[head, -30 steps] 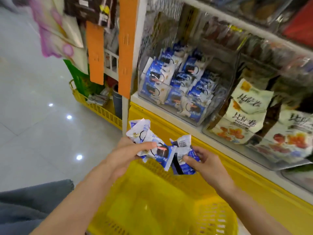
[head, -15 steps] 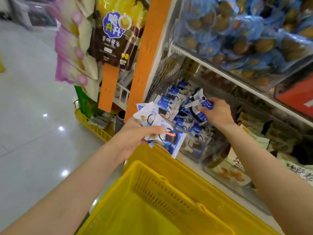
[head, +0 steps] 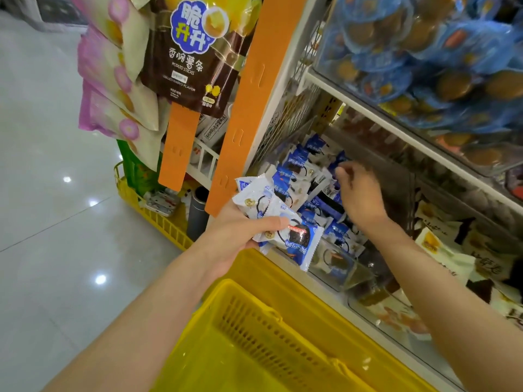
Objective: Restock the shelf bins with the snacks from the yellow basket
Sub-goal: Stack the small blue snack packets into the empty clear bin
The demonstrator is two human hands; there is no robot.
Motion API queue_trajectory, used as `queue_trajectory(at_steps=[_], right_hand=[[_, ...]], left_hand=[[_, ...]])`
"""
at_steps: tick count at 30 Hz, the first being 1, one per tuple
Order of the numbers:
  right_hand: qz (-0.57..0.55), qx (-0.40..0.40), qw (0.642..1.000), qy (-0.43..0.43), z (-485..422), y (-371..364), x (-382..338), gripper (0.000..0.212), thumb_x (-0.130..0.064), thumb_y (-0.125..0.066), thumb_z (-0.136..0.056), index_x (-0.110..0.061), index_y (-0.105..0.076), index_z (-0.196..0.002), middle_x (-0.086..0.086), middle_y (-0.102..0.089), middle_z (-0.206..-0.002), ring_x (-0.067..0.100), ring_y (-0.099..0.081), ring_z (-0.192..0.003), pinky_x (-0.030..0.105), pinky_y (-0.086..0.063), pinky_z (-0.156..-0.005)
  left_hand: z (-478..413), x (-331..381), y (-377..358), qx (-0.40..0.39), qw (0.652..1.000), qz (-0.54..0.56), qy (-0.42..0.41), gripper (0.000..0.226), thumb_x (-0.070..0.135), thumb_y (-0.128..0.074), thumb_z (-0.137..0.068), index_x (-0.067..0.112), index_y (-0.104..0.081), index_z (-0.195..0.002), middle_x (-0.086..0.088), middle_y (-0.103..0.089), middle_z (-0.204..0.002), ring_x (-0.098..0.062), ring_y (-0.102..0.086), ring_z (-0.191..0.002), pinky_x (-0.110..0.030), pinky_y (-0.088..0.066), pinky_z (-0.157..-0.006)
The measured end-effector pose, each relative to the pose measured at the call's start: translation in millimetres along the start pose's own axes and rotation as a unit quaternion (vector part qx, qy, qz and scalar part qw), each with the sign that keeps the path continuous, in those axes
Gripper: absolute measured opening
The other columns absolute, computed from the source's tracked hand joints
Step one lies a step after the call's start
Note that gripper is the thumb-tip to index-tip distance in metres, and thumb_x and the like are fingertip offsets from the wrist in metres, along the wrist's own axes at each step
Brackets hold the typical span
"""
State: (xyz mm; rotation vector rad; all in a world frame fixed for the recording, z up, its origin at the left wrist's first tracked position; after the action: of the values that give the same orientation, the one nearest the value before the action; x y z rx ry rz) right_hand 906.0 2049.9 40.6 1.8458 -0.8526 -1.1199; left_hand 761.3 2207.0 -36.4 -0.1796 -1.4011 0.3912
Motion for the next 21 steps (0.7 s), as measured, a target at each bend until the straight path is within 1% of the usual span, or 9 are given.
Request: queue_trajectory(at_steps=[2,4,6,7,11,13,15,18,21], right_hand=[[-0.111,-0.052,0.992,0.01,35,4,-23,0.037,-0.046,-0.036,-0.095,-0.017,-0.058,-0.098,0.008,-0.062,-0.088,0.019,-0.061,-0.078,0.04,-0.05,-0.068],[-0.16,-0.169,0.972,0.027,72,-2,-46,0.041,-0.058,-0.039,-0.086,-0.028,-0.058,-0.105,-0.006,-0.064,-0.097,0.003,-0.062,-0.086,0.027,-0.054,-0.078],[-0.157,-0.254,0.953,0.06,97,-7,-59,0.022,-0.048,-0.054,-0.085,-0.039,-0.055,-0.105,-0.024,-0.059,-0.1,-0.018,-0.055,-0.083,0.005,-0.046,-0.073],[-0.152,-0.273,0.948,0.066,103,-7,-60,0.017,-0.041,-0.06,-0.084,-0.043,-0.054,-0.1,-0.026,-0.058,-0.098,-0.021,-0.053,-0.078,0.002,-0.042,-0.068],[-0.171,-0.223,0.96,-0.003,91,11,-30,0.016,-0.041,-0.066,-0.081,-0.042,-0.055,-0.092,-0.023,-0.06,-0.096,-0.016,-0.055,-0.083,0.004,-0.041,-0.066],[-0.158,-0.128,0.977,-0.071,69,25,3,0.025,-0.042,-0.065,-0.082,-0.032,-0.059,-0.104,-0.014,-0.061,-0.105,-0.006,-0.056,-0.091,0.011,-0.039,-0.075],[-0.103,-0.073,0.986,-0.106,50,28,26,0.044,-0.04,-0.064,-0.084,-0.019,-0.056,-0.122,-0.001,-0.059,-0.12,0.007,-0.052,-0.1,0.021,-0.036,-0.082],[-0.067,-0.096,0.989,-0.088,33,5,30,0.048,-0.03,-0.066,-0.085,-0.009,-0.053,-0.127,0.007,-0.057,-0.128,0.017,-0.053,-0.114,0.022,-0.036,-0.089],[-0.077,-0.143,0.981,-0.101,27,-24,30,0.045,-0.025,-0.068,-0.084,-0.008,-0.054,-0.123,0.01,-0.056,-0.127,0.022,-0.053,-0.116,0.027,-0.04,-0.092]], left_hand=[[-1,1,-3,0.006,1.0,0.002,-0.011,0.052,0.011,-0.077,-0.07,0.018,-0.057,-0.118,-0.001,-0.073,-0.099,-0.019,-0.07,-0.088,-0.035,-0.055,-0.072],[0,1,-6,0.012,1.0,0.005,-0.023,0.053,0.012,-0.075,-0.073,0.02,-0.054,-0.121,0.0,-0.072,-0.102,-0.018,-0.07,-0.09,-0.031,-0.056,-0.07],[3,2,-11,0.009,0.999,0.002,-0.031,0.047,0.019,-0.069,-0.079,0.021,-0.054,-0.123,0.0,-0.071,-0.104,-0.017,-0.069,-0.091,-0.032,-0.055,-0.07],[4,2,-15,0.006,0.999,-0.001,-0.033,0.041,0.024,-0.065,-0.083,0.023,-0.055,-0.123,0.0,-0.071,-0.104,-0.018,-0.069,-0.092,-0.033,-0.054,-0.072],[5,7,-16,0.035,0.999,-0.004,-0.028,0.022,0.03,-0.058,-0.087,0.034,-0.056,-0.108,0.001,-0.071,-0.105,-0.017,-0.069,-0.092,-0.03,-0.057,-0.069],[2,18,-6,0.071,0.995,-0.054,-0.049,0.023,0.032,-0.061,-0.086,0.037,-0.051,-0.106,0.002,-0.066,-0.111,-0.014,-0.066,-0.097,-0.03,-0.055,-0.076],[-4,30,3,0.097,0.984,-0.13,-0.067,0.041,0.035,-0.066,-0.082,0.028,-0.047,-0.118,0.002,-0.061,-0.117,-0.014,-0.06,-0.105,-0.032,-0.049,-0.088],[-11,46,2,0.095,0.964,-0.229,-0.093,0.05,0.037,-0.069,-0.079,0.021,-0.047,-0.121,0.006,-0.059,-0.112,-0.01,-0.056,-0.104,-0.024,-0.043,-0.083],[-16,58,-6,0.064,0.95,-0.281,-0.116,0.028,0.036,-0.07,-0.079,0.034,-0.052,-0.1,0.016,-0.061,-0.099,0.004,-0.057,-0.092,-0.013,-0.044,-0.072]])
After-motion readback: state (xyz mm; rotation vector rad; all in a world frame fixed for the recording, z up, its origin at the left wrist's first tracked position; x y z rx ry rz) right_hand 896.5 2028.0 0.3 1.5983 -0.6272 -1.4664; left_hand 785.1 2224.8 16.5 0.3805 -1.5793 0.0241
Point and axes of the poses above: each hand's wrist, its own z-axis away from the middle knuckle, its own y-axis out of the back of the hand, x = y × z, the point moved 8 cm from there along -z, towards the middle knuckle
